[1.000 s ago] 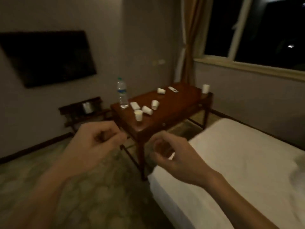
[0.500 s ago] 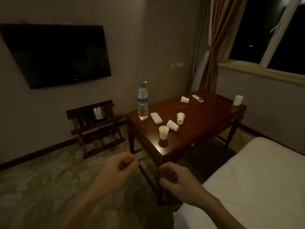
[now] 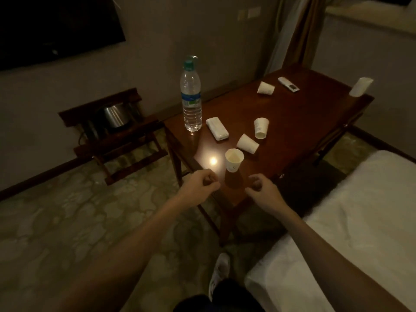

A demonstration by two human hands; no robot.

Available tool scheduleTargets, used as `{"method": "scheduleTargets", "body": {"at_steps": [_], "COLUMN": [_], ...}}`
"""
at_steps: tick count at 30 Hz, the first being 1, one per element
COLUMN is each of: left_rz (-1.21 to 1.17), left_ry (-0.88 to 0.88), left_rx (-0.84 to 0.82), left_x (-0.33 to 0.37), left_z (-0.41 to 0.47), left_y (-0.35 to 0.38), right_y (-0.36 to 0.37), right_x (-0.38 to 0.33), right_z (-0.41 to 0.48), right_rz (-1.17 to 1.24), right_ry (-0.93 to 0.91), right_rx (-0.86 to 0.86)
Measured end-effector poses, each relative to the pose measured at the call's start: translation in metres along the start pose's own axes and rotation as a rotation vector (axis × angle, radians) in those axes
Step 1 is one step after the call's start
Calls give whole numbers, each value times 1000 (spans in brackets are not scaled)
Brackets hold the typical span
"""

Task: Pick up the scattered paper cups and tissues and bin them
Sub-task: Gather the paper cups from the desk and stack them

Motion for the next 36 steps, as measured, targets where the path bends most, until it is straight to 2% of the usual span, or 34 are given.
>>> {"method": "scheduleTargets", "body": {"at_steps": [6, 12, 14, 18, 22, 26, 29, 33, 34, 36], "left_rz": [-3, 26, -23, -51, -21, 141, 84, -78, -80, -55], "left_ry": [-79, -160, -175, -72, 60, 196, 257, 191, 149, 41], "left_rx": [-51, -47, -98, -203, -431, -310, -272, -126, -116, -198], "left_x": [-14, -34, -43, -42, -35, -51, -58, -52, -52, -52], "left_z": [115, 187, 206, 238, 255, 274, 289, 326, 337, 358], "left_y": [-2, 12, 16, 20, 37, 31, 26, 19, 19, 25], "right_y": [-20, -16, -8, 2, 8, 14, 13, 1, -3, -13], "right_x": [3, 11, 17, 21, 20, 14, 7, 9, 12, 18], "right_z": [109, 165, 176, 186, 193, 209, 224, 232, 231, 225], "right_rz": [-113, -184, -187, -162, -185, -144, -81, -33, -14, 51], "right_ry": [97, 172, 193, 159, 152, 250, 306, 393, 410, 452], "right_rx": [6, -88, -110, -72, -74, -48, -6, 101, 128, 189]}}
Point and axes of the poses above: each hand's wrist, its own z-axis towards the middle knuckle, its own y-axis out of the palm, x = y × z, the point moved 2 cm from there along z, towards the middle knuckle, and after that the axes turned 5 degrees about -x, right-handed, at the moved point
